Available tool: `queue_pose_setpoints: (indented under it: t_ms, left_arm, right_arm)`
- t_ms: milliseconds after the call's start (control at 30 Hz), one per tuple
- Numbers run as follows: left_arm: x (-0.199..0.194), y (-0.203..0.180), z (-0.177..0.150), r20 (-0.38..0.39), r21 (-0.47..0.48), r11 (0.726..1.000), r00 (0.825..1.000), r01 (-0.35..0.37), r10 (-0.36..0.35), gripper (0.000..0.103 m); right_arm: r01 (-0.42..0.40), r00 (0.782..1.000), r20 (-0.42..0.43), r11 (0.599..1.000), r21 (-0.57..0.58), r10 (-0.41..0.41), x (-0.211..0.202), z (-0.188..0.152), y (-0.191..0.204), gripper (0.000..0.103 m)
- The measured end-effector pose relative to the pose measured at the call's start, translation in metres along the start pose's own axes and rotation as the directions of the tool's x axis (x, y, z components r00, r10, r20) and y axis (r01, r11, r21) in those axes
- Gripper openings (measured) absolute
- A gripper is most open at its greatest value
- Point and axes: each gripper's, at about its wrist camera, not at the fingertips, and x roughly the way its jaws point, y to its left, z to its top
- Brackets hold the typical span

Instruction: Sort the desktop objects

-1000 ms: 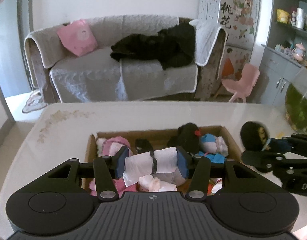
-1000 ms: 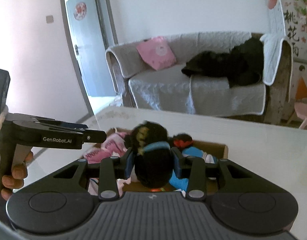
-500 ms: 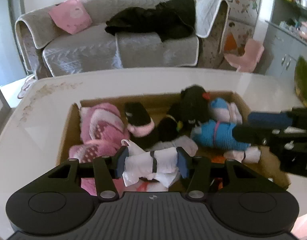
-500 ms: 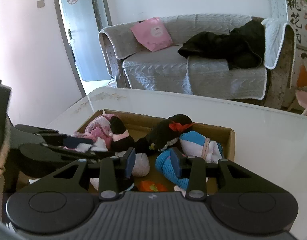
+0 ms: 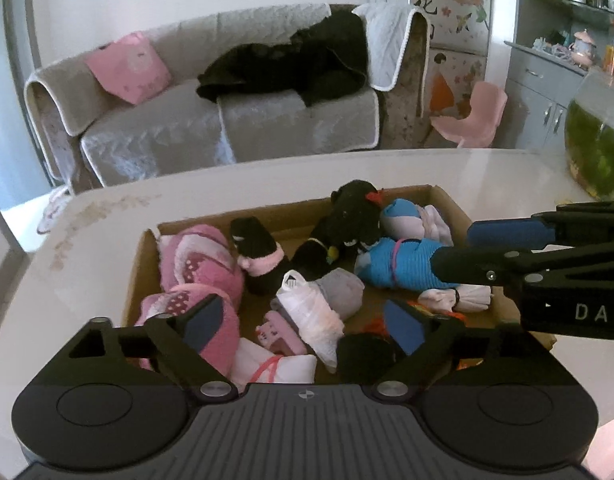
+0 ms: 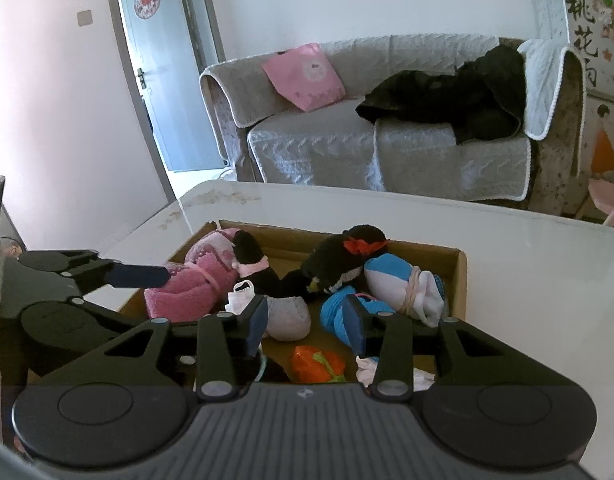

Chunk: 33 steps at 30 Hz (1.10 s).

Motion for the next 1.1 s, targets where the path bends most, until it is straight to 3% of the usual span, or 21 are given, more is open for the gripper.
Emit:
queue_pose_setpoints:
  t_ms: [400, 600, 833, 1100]
  left_arm:
    - [-0.023, 0.017, 0.009, -0.024, -0.053, 0.998, 1.0, -0.012, 0.011, 0.098]
    - [-0.056, 0.027, 0.006, 0.025, -0.081, 0.993, 0.995, -0.09, 0.092, 0.101]
    - [-0.11, 0.034, -0.003, 0.09, -0.114, 0.993, 0.995, -0.021, 0.031, 0.103]
    - [-0.168, 0.028, -0.025, 0.196, -0.121, 0.992, 0.98, 0.04, -0.015, 0.103]
  right_arm:
    - [0.018, 0.998, 0.066, 1.0, 0.002, -0.018, -0.022, 0.01, 0.003, 0.046]
    - [-0.006, 0.992, 0.126, 1.0, 0.018, 0.004, -0.042, 0.004, 0.012, 0.049]
    - [-0.053, 0.976, 0.214, 0.997, 0.061, 0.039, -0.082, -0.017, 0.028, 0.053]
    - [-0.084, 0.963, 0.266, 0.99, 0.111, 0.052, -0.114, -0.044, 0.048, 0.06]
